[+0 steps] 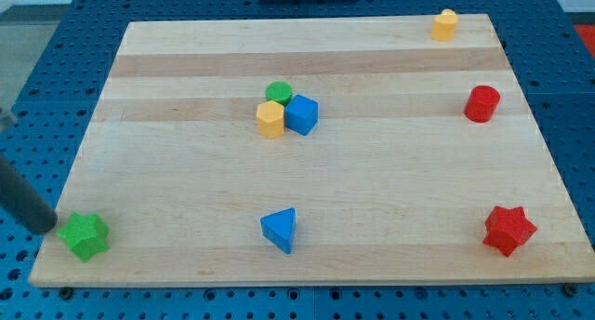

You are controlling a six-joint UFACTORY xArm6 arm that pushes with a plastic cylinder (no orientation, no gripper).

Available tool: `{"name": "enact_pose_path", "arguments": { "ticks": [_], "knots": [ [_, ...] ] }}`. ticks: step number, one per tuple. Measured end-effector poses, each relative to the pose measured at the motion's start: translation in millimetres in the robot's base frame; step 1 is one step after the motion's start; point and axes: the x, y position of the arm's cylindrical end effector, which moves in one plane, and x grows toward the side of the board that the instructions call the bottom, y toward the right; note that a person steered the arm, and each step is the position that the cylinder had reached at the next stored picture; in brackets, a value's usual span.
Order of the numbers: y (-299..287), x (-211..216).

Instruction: Push the green star diagonally top left to the blue triangle

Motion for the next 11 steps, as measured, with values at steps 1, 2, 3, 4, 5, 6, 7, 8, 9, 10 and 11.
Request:
{"name": "enact_pose_path", "arguments": {
  "ticks": [1, 2, 3, 4, 5, 6, 7, 8, 9, 10, 11],
  "knots": [
    [0.0, -1.5],
    [0.6, 26.6],
    [10.0, 40.8],
    [21.8, 10.0],
    [48.4, -5.4],
    [72.5, -5.4],
    [60.1, 7.0],
    [48.6, 24.2],
    [75.6, 27.4],
    [104.3, 18.4],
    [122.5, 8.1]
  ]
}}
